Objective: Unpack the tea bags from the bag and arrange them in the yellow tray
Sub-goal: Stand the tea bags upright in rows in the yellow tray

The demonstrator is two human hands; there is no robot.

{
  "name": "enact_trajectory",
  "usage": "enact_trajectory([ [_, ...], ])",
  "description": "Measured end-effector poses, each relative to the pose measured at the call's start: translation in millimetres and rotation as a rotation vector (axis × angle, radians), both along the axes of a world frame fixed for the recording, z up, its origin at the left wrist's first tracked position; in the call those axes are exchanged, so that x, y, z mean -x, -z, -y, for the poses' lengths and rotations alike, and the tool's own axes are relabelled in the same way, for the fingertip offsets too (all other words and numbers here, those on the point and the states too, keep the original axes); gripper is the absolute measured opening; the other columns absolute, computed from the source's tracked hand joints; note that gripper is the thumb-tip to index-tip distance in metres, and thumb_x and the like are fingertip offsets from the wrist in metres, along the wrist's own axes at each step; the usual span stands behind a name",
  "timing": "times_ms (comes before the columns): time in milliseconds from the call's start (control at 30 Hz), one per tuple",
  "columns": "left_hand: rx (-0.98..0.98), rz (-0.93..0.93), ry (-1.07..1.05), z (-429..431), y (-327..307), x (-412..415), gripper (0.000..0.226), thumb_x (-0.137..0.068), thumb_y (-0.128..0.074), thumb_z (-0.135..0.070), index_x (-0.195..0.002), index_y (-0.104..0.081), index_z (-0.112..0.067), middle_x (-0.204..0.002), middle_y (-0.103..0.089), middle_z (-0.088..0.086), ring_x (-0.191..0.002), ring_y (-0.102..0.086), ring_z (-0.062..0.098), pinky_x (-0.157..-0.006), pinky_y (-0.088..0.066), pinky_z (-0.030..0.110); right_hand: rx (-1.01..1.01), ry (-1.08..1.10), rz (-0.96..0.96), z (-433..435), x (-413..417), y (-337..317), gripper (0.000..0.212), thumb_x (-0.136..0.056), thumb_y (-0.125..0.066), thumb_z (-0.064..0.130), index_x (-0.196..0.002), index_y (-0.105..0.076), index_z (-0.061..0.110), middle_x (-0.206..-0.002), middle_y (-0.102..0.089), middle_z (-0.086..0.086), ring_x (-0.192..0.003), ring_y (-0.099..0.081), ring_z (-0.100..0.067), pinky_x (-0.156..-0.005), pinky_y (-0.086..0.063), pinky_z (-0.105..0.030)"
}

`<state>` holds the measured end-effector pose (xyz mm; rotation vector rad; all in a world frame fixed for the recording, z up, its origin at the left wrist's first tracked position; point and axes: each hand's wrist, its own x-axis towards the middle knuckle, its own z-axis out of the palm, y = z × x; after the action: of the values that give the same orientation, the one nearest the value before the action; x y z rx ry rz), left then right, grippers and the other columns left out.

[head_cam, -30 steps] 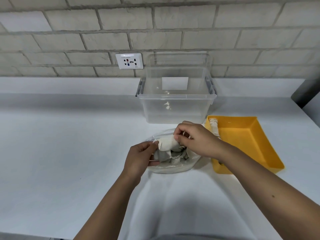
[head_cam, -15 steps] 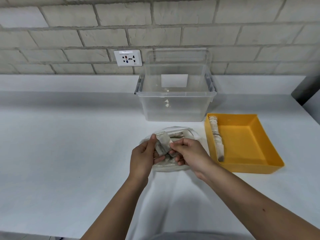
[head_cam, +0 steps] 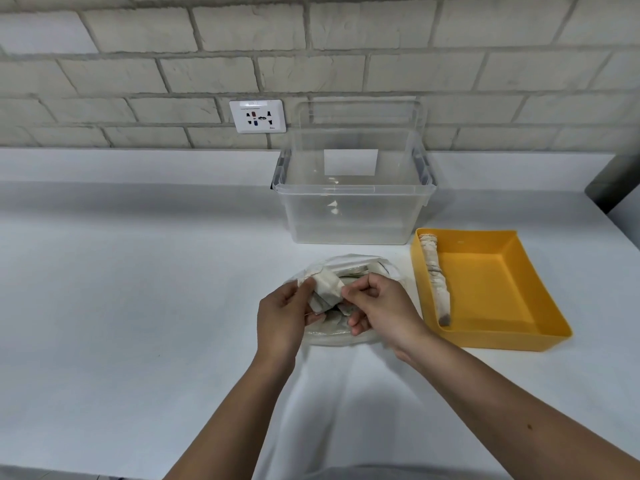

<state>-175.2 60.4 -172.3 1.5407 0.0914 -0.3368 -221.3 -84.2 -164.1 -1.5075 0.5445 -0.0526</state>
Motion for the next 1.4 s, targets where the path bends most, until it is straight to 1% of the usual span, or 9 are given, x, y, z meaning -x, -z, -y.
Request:
enact_trajectory([
  [100, -0.080, 0.154, -0.038, -10, -4, -4, 0.023, -0.096, -0.061, -0.025, -0.078, -0.072, -0.014, -0.076, -0.071, 0.008, -0.076, -0.069, 0.022, -0.084, -0.058, 0.043, 0.365, 0.013, 0.100, 12, -7, 2, 0.010, -0.088, -0.068, 0.008, -0.096, -0.064, 0.011, -0.096, -0.061, -0.004, -0.053, -0.058, -0.013, -0.050, -0.052, -0.024],
  [200, -0.269, 0.377, 0.055, -20, -13, -6, 0.018, -0.098, -0.059, -0.031, -0.088, -0.073, -0.026, -0.080, -0.073, -0.010, -0.075, -0.067, 0.005, -0.072, -0.049, 0.021, 0.837, -0.098, 0.114, 24, -18, 7, 0.014, -0.087, -0.068, 0.010, -0.099, -0.068, 0.017, -0.104, -0.056, 0.002, -0.078, -0.056, -0.009, -0.074, -0.044, -0.015],
  [400, -0.290, 0.416, 0.046, -20, -17, -4, 0.020, -0.099, -0.058, -0.023, -0.086, -0.072, -0.021, -0.076, -0.072, -0.011, -0.073, -0.065, 0.000, -0.064, -0.043, 0.010, 1.137, -0.287, 0.024, 25, -33, 16, 0.021, -0.090, -0.061, 0.028, -0.106, -0.069, 0.017, -0.108, -0.057, -0.001, -0.108, -0.053, -0.019, -0.089, -0.045, -0.031],
  [500, -0.307, 0.398, 0.042, -20, -16, -1, 0.020, -0.099, -0.058, -0.025, -0.085, -0.072, -0.024, -0.073, -0.071, -0.014, -0.073, -0.065, 0.000, -0.064, -0.043, 0.011, 1.070, -0.245, 0.033, 30, -32, 9, 0.020, -0.090, -0.064, 0.035, -0.094, -0.074, 0.019, -0.097, -0.057, -0.001, -0.094, -0.057, -0.019, -0.080, -0.046, -0.030],
  [600, -0.285, 0.336, 0.017, -22, -11, -3, 0.020, -0.098, -0.059, -0.028, -0.083, -0.072, -0.025, -0.075, -0.072, -0.008, -0.079, -0.069, 0.013, -0.077, -0.051, 0.031, 0.914, -0.147, 0.070, 40, -23, -3, 0.015, -0.086, -0.071, 0.031, -0.088, -0.076, 0.017, -0.087, -0.060, -0.001, -0.078, -0.058, -0.015, -0.074, -0.046, -0.027],
  [733, -0.216, 0.276, -0.001, -17, -8, -2, 0.022, -0.097, -0.060, -0.029, -0.082, -0.072, -0.017, -0.073, -0.070, 0.001, -0.072, -0.069, 0.014, -0.084, -0.055, 0.047, 0.485, -0.111, -0.004, 50, -9, -15, 0.016, -0.088, -0.070, 0.019, -0.085, -0.068, 0.004, -0.059, -0.059, -0.001, -0.043, -0.053, -0.013, -0.046, -0.047, -0.026],
  [1033, -0.220, 0.206, 0.069, 21, -9, 4, 0.027, -0.095, -0.062, -0.026, -0.082, -0.066, -0.002, -0.076, -0.062, 0.022, -0.061, -0.056, 0.013, -0.060, -0.047, 0.023, 0.033, -0.169, 0.038, 72, 22, -41, 0.009, -0.091, -0.066, 0.017, -0.084, -0.064, 0.011, -0.069, -0.055, 0.004, -0.056, -0.054, -0.012, -0.050, -0.043, -0.024],
  [1167, -0.124, 0.111, 0.142, 40, -6, 9, 0.029, -0.096, -0.062, -0.023, -0.082, -0.064, 0.003, -0.074, -0.060, 0.024, -0.068, -0.059, 0.026, -0.063, -0.054, 0.033, -0.047, -0.243, 0.074, 80, 27, -52, 0.008, -0.091, -0.065, 0.016, -0.084, -0.067, 0.011, -0.071, -0.057, 0.002, -0.059, -0.055, -0.012, -0.049, -0.042, -0.022],
  [1400, 0.108, -0.136, 0.221, 47, -17, 15, 0.029, -0.097, -0.061, -0.027, -0.102, -0.075, -0.002, -0.104, -0.074, 0.019, -0.100, -0.071, 0.038, -0.083, -0.061, 0.046, 0.327, -0.170, 0.095, 73, 25, -38, 0.005, -0.090, -0.066, 0.011, -0.095, -0.067, 0.012, -0.071, -0.059, -0.004, -0.054, -0.056, -0.010, -0.051, -0.052, -0.026],
])
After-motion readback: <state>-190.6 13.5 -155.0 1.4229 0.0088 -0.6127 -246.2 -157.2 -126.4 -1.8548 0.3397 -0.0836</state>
